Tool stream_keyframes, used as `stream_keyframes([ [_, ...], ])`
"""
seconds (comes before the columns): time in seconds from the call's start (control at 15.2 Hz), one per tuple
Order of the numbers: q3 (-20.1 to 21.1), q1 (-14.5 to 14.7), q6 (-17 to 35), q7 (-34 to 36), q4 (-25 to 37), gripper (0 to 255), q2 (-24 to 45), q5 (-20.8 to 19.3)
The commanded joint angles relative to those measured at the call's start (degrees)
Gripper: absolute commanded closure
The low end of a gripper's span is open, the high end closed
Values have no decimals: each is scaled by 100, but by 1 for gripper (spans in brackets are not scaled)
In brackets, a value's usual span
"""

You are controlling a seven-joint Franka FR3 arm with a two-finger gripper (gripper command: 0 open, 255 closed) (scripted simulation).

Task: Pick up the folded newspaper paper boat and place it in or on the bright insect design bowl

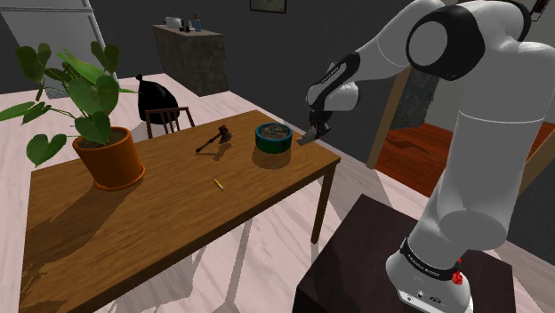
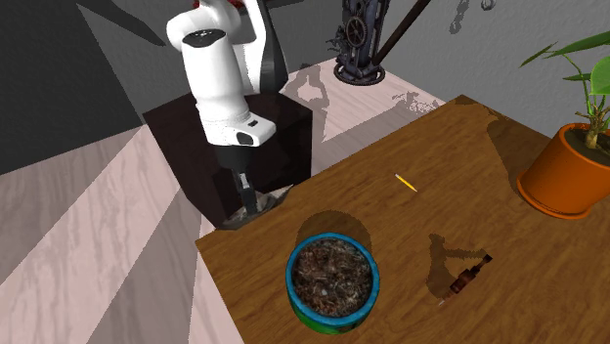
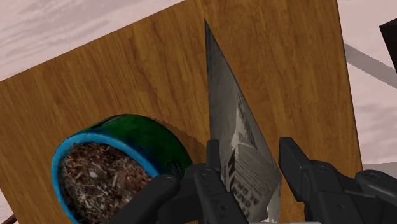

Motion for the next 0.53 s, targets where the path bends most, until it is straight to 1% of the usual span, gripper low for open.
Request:
stream_keyframes([
  [0.0, -78, 59, -146, 126, 42, 255, -126, -171],
  [0.46, -242, 189, -611, 480, 191, 255, -523, -663],
])
